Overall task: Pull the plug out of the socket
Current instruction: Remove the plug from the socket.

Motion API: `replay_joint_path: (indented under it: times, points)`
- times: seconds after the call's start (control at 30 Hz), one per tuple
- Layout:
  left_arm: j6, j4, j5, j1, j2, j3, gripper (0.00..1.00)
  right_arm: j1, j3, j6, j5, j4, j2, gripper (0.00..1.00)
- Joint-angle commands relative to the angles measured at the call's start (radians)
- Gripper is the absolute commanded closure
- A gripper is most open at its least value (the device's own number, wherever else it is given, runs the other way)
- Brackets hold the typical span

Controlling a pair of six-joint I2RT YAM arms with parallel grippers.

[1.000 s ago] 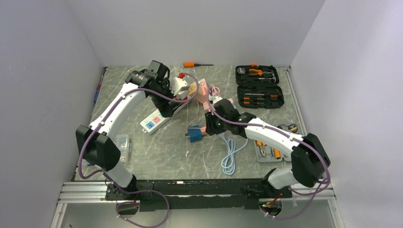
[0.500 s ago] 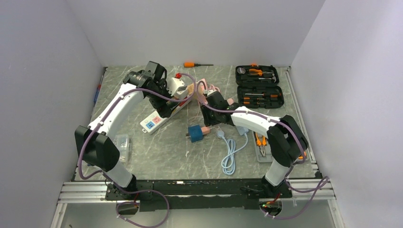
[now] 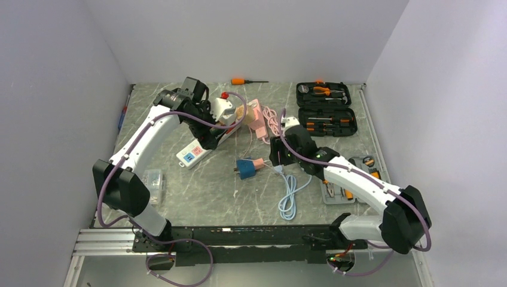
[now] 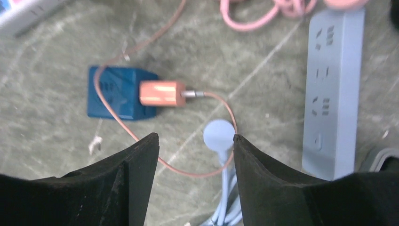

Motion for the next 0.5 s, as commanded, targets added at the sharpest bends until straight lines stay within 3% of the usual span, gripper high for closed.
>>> replay_joint_path:
  times: [0.0, 0.2, 0.47]
  points:
    - [0.002, -0.027, 0.080, 0.004, 0.006, 0.050, 0.01, -0.001, -0.070, 0.036, -0.034, -0.012, -0.014, 0.40]
    - [0.052, -0.095, 0.222, 0.000, -0.007, 0.049, 0.01, 0.009, -0.145, 0.009, -0.140, 0.027, -0.129, 0.39]
    - [0.101, -0.096, 0.205, -0.054, -0.037, -0.006, 0.01, 0.053, -0.230, -0.009, -0.133, 0.052, -0.240, 0.36]
